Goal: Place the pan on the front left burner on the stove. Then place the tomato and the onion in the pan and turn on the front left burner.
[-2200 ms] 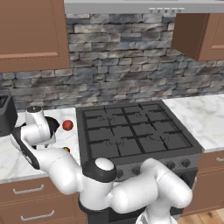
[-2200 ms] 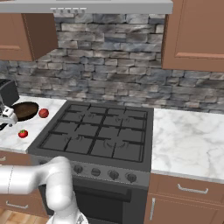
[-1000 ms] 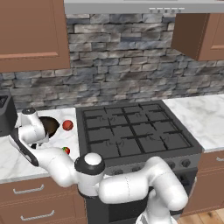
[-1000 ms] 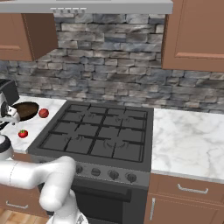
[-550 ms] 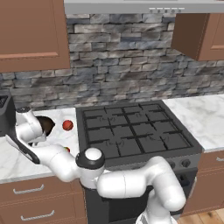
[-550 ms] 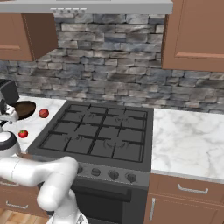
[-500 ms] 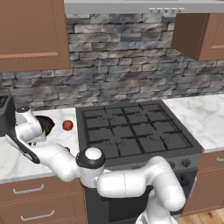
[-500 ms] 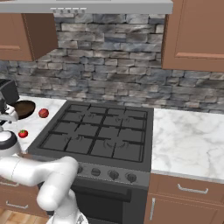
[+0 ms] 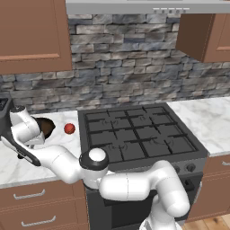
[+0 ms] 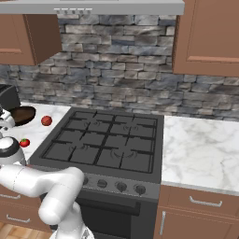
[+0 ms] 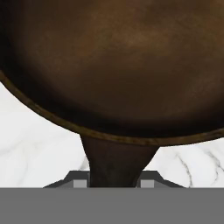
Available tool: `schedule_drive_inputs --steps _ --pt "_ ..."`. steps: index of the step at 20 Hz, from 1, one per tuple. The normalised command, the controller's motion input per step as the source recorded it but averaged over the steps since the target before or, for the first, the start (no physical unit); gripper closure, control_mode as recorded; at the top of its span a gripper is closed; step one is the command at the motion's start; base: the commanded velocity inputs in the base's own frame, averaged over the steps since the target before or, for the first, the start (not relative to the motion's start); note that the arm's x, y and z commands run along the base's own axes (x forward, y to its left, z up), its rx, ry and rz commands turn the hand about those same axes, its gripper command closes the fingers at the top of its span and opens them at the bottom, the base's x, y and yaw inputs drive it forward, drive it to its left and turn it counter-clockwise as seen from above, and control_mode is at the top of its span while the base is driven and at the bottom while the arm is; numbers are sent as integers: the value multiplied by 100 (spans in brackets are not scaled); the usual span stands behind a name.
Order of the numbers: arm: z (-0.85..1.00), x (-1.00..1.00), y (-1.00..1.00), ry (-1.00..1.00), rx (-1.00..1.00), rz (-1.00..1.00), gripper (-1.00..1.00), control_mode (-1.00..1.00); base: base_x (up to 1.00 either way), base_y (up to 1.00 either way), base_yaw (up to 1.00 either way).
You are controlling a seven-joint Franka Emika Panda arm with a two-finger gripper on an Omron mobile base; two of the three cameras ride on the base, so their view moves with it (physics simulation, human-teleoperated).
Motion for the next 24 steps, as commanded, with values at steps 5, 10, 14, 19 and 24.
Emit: schedule_drive_inputs --steps 5,10,14,19,24 --pt "39 -13 -1 -10 -1 -9 100 -100 0 0 0" --pt "29 -25 -12 -6 0 -10 100 -100 0 0 0" --pt "15 -35 -36 -2 0 -14 100 -100 0 0 0" --pt "17 -39 -49 -3 0 -16 100 -100 0 0 0" --pt "24 -42 -52 -11 0 -15 100 -100 0 0 0"
